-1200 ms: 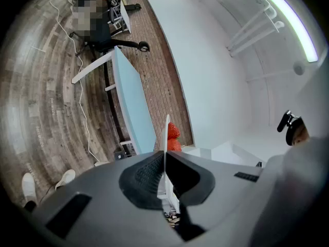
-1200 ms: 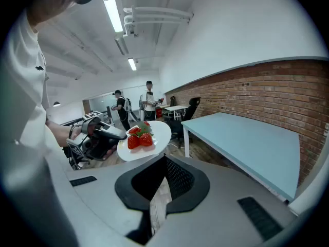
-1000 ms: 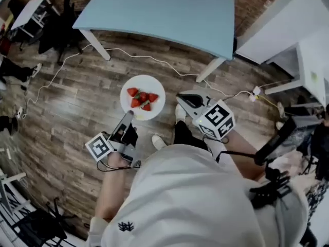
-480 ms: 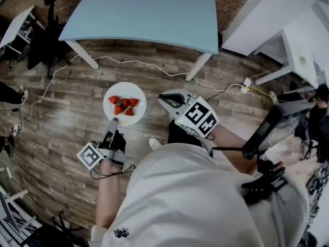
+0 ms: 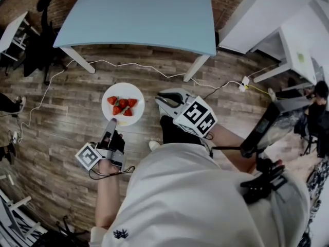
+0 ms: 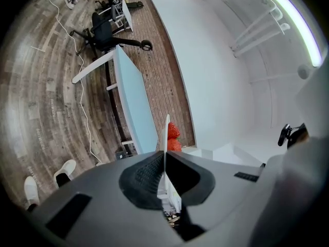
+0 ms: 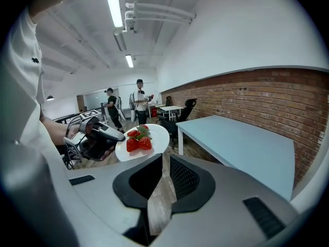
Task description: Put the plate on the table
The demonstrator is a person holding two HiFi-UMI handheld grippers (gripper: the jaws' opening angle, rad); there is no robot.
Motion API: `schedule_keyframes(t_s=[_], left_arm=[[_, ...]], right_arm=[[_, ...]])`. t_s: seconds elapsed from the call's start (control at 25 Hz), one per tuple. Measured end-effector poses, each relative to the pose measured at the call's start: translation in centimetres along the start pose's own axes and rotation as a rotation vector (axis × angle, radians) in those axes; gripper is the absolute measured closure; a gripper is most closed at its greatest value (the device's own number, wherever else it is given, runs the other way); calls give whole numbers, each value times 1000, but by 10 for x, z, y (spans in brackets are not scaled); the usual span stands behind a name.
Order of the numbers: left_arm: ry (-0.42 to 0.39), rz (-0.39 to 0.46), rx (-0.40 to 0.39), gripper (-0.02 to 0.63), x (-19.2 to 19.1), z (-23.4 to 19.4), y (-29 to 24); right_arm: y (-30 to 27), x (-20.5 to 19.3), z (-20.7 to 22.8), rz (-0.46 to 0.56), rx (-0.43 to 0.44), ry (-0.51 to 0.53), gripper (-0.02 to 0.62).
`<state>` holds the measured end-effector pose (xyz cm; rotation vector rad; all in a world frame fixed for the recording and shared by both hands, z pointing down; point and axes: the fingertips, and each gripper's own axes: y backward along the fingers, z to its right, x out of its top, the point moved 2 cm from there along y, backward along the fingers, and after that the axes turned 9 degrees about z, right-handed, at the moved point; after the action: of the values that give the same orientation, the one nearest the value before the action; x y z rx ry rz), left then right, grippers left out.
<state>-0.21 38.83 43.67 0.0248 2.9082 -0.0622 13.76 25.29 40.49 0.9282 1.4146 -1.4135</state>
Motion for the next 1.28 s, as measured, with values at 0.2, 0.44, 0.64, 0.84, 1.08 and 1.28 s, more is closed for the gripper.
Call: schedule_keyframes(t_s=[0.2, 0.44, 0.64, 0.84, 1.08, 1.28], left_arm=[[-13, -20, 3, 592, 21, -4, -52], [-52, -65, 12, 592, 56, -2, -143], [-56, -101, 8, 592, 78, 10, -241], [-73, -125, -25, 592, 84, 10, -285], [-87, -186, -6, 592, 87, 1, -357], [-81, -234, 0, 592, 97, -16, -413]], right_arm=[[-28, 3, 45, -4, 9, -9, 561], [-70, 24, 124, 7, -3, -26, 561], [-90, 45, 208, 13, -17, -56, 561], [-93, 41, 242, 16, -49, -47, 561], [-96, 36, 298, -5, -104, -73, 561], [-106, 30, 334, -28, -163, -95, 561]])
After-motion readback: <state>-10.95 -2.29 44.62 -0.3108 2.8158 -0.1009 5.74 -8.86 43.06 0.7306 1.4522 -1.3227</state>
